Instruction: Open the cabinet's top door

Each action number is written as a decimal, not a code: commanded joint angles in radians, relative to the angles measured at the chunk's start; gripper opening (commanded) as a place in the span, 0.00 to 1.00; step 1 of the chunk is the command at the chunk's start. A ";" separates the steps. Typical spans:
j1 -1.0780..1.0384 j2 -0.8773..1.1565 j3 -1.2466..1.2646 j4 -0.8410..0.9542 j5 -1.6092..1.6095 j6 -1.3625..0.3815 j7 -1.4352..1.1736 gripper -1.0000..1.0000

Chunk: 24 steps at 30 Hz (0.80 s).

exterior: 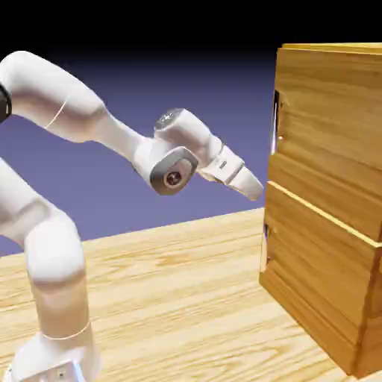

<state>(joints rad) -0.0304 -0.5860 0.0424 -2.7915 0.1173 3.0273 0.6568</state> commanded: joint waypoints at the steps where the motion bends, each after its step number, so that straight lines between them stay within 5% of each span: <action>1: -0.016 -0.006 0.016 0.007 0.044 -0.004 -0.031 0.50; 24: -0.378 -0.142 0.377 0.165 1.044 -0.086 -0.749 0.50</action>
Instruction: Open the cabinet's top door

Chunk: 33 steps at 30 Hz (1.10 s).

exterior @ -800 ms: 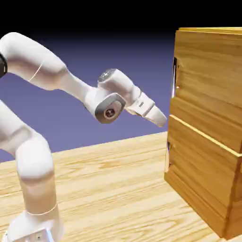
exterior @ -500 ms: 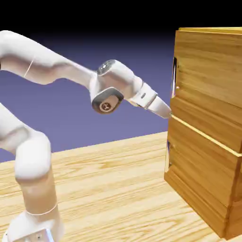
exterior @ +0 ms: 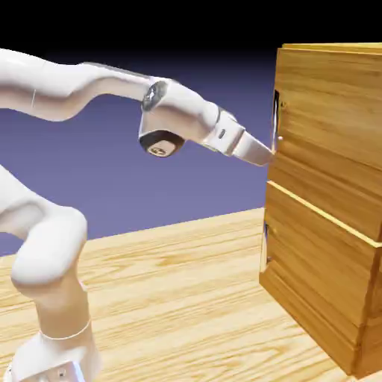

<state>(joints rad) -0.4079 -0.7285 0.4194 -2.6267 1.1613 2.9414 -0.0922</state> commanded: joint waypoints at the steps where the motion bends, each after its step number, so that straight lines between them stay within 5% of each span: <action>1: -0.016 -0.006 0.016 0.007 0.044 -0.004 -0.031 0.50; 33: -0.519 -0.196 0.518 0.227 1.435 -0.118 -1.030 0.50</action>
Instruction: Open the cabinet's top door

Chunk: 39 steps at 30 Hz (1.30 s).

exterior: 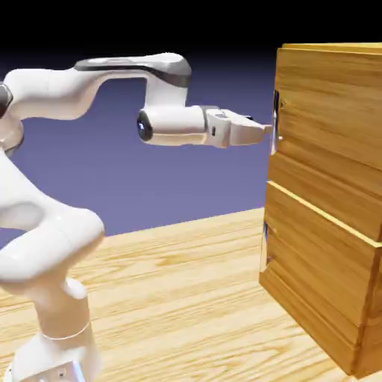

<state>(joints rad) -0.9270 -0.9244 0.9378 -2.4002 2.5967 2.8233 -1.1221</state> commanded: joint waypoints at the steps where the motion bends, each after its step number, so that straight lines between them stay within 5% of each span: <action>1: -0.016 -0.006 0.016 0.007 0.043 -0.004 -0.031 0.50; 9: -0.207 0.061 0.148 0.146 0.109 -0.028 -0.074 0.50; 10: -0.207 0.061 0.148 0.146 0.109 -0.028 -0.074 0.00; 26: 0.224 -0.050 -0.380 -0.288 -0.362 -0.470 0.055 0.00; 32: 0.065 -0.176 -0.349 -0.353 -0.414 -0.693 0.172 0.00; 39: 0.062 -0.163 -0.597 -0.423 -0.666 -0.963 0.148 0.00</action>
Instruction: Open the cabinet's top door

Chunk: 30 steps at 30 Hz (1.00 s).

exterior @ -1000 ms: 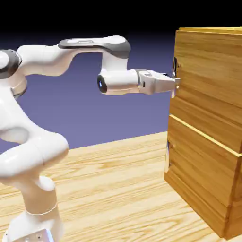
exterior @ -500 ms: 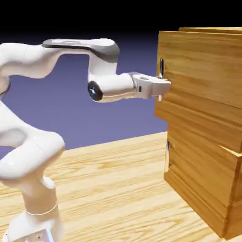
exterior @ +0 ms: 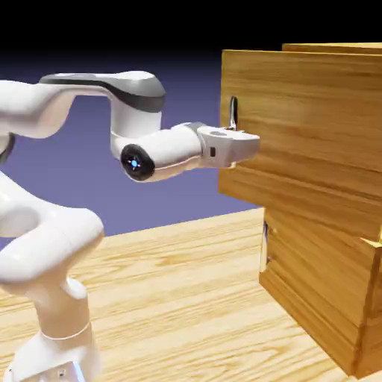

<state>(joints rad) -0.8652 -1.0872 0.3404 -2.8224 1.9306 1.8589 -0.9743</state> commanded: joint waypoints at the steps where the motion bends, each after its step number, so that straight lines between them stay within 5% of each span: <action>1: -0.005 0.010 -0.036 -0.002 -0.039 -0.039 -0.007 0.00; 12: -0.062 0.300 -0.415 0.140 -0.489 -0.501 -0.145 0.00; 30: -0.015 0.942 -0.693 0.730 -0.862 -1.106 -0.393 0.00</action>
<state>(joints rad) -0.8796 -0.1451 -0.3534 -2.0925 1.0683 0.7518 -1.3681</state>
